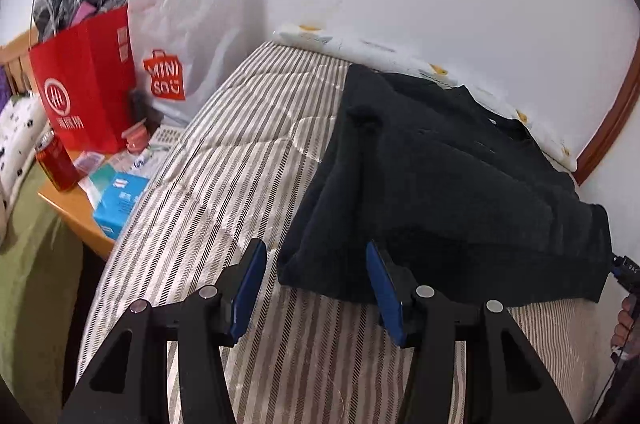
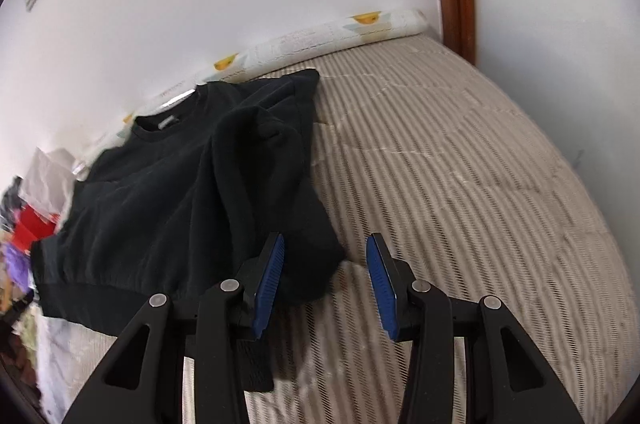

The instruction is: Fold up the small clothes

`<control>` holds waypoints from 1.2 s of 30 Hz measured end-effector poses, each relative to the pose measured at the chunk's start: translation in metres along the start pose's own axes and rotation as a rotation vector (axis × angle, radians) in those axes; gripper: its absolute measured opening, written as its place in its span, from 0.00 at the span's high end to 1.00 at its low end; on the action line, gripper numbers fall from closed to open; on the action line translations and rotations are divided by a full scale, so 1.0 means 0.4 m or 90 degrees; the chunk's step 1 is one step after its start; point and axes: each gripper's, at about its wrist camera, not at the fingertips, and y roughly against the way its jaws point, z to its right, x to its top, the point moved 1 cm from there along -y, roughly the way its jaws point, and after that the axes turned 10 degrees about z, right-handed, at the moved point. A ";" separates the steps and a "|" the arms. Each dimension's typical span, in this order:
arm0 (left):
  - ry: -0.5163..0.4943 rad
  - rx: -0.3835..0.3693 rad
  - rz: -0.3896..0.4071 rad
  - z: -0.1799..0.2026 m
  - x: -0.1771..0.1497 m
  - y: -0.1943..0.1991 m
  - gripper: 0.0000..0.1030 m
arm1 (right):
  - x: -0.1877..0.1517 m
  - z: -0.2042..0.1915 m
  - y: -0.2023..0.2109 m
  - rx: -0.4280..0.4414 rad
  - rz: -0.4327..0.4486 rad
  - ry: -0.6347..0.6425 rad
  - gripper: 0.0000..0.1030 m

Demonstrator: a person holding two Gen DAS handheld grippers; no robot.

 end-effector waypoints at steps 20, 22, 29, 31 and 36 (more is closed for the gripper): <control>-0.053 0.003 -0.023 0.062 -0.009 -0.084 0.86 | 0.006 -0.069 -0.112 -0.008 -0.020 0.050 0.84; -0.061 0.013 -0.016 0.069 -0.008 -0.072 0.87 | 0.005 -0.071 -0.100 -0.011 -0.020 0.046 0.86; -0.076 0.012 0.001 0.073 -0.011 -0.006 0.89 | -0.021 -0.088 -0.040 -0.025 -0.011 0.063 0.87; -0.079 0.008 0.004 0.073 -0.020 0.021 0.89 | -0.029 -0.092 -0.021 -0.028 -0.010 0.060 0.87; -0.087 0.004 0.005 0.073 -0.059 0.082 0.89 | -0.058 -0.086 0.032 -0.035 -0.007 0.065 0.87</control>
